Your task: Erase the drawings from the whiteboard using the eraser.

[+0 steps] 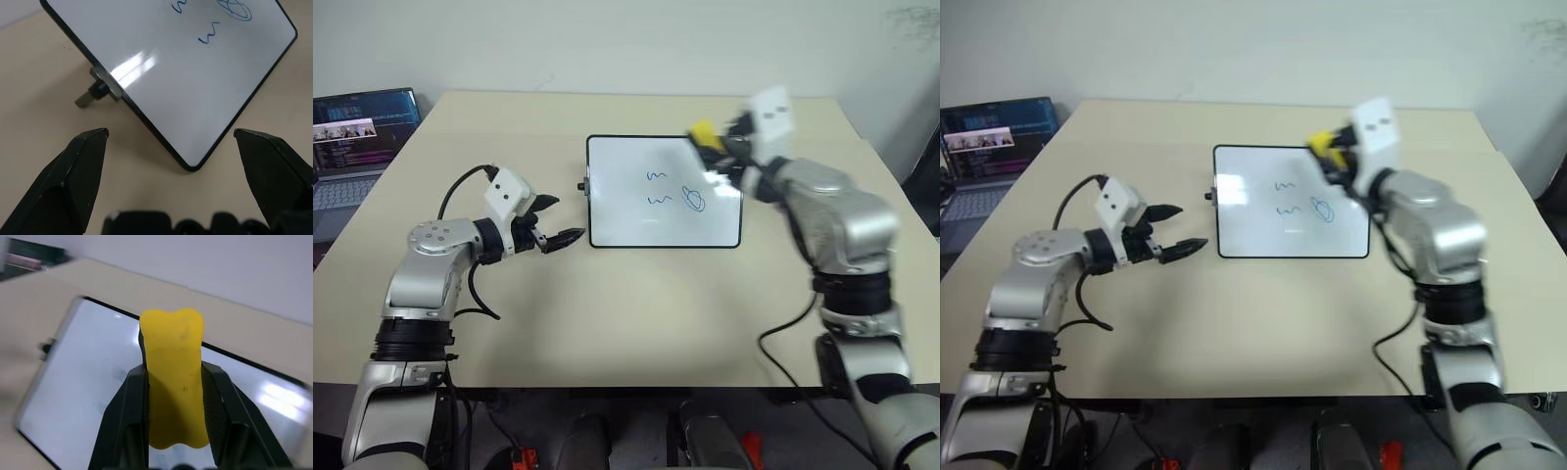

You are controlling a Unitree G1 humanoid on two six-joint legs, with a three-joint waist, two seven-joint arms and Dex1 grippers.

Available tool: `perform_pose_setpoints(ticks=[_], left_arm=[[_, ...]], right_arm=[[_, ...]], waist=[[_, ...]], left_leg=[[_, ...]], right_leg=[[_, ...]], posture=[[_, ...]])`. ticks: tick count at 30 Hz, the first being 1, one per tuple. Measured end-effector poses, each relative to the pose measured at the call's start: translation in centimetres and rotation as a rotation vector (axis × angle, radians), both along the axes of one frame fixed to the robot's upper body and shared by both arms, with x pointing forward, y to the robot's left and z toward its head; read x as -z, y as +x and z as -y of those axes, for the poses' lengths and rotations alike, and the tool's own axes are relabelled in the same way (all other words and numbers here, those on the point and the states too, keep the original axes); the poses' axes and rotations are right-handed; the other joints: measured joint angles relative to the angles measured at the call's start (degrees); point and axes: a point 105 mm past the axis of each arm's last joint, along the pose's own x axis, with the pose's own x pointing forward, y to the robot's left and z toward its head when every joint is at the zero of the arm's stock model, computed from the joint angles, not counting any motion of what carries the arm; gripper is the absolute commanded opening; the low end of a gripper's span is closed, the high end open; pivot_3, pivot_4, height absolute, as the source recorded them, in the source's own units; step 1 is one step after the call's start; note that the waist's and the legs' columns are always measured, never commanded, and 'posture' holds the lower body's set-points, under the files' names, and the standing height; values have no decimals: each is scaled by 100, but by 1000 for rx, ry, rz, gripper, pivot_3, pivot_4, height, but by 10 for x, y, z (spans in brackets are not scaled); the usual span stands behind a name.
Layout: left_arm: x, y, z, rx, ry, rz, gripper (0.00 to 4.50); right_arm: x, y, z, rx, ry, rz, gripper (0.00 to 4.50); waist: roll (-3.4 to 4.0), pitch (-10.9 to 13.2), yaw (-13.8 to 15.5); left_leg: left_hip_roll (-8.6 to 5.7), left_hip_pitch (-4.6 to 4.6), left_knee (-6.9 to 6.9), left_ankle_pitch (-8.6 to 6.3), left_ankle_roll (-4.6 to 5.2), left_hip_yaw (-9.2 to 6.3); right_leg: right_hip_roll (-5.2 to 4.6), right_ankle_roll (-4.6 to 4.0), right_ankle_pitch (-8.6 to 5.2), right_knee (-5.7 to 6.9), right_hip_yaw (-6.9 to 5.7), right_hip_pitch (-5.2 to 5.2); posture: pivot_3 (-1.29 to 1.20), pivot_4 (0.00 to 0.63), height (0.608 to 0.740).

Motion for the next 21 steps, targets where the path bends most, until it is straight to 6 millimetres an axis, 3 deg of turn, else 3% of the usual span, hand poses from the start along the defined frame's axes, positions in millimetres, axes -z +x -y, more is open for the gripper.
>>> perform_pose_setpoints(ticks=[2,5,11,21], left_arm=[[0,0,4,2,-7,2,4500],[-3,-1,6,5,-8,8,4500],[-9,-3,12,13,-7,21,4500],[-10,-7,16,18,-8,15,4500]], right_arm=[[8,6,-20,-10,-33,20,1110],[31,18,-32,11,-92,9,1110],[64,40,-20,89,-173,5,1110],[62,58,-14,155,-130,59,1110]], waist=[[-7,-4,64],[-9,-5,118],[-9,-5,84],[-10,-6,56]], left_leg=[[-1,-10,2,0,0,-7],[-6,-23,3,0,-2,-12],[-3,-22,2,0,-2,-13],[-5,-6,6,0,-2,-16]], right_leg=[[-5,0,0,-4,-10,-3],[-12,-1,-1,-4,-18,-12],[-10,-4,-2,0,-20,-14],[-9,-4,-2,6,-20,2]], posture=[[0,150,740],[0,150,740],[0,150,740],[0,150,740]])
